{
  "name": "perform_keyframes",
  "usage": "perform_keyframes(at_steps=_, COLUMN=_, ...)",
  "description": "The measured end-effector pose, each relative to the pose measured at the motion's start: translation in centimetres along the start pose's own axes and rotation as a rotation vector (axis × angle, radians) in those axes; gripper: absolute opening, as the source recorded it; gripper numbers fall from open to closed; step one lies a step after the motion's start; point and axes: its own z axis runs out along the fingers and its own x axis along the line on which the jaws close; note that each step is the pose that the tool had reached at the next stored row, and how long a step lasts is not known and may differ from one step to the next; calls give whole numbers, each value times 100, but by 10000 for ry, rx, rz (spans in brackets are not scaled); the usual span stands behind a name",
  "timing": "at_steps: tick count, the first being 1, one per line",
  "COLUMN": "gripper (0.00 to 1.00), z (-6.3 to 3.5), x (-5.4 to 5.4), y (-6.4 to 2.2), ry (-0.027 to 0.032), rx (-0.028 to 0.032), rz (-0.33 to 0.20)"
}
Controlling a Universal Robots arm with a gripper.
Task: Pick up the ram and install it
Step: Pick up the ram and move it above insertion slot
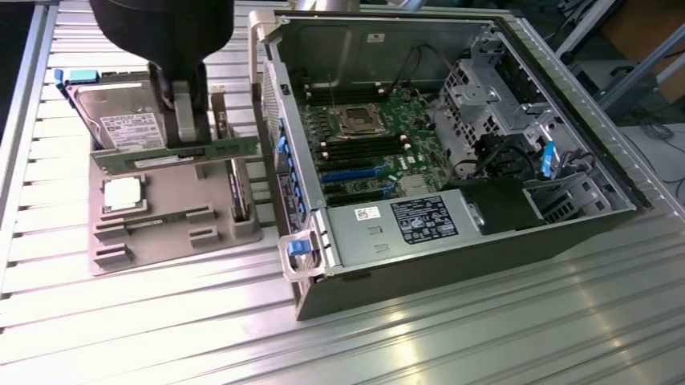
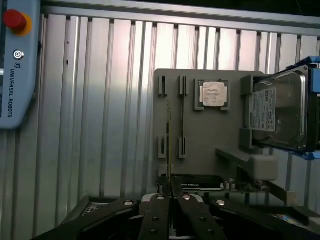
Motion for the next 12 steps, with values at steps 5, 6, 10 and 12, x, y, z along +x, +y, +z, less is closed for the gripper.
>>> perform_keyframes(at_steps=5, gripper=12, z=-28, x=30, y=-463, ry=7, rx=-4, rz=0)
perform_keyframes(at_steps=6, gripper=12, z=-33, x=36, y=-551, ry=7, rx=-4, rz=-1)
perform_keyframes(at_steps=10, gripper=12, z=-56, x=62, y=-947, ry=20, rx=-8, rz=0)
perform_keyframes(at_steps=12, gripper=12, z=-61, x=68, y=-1034, ry=20, rx=-8, rz=1)
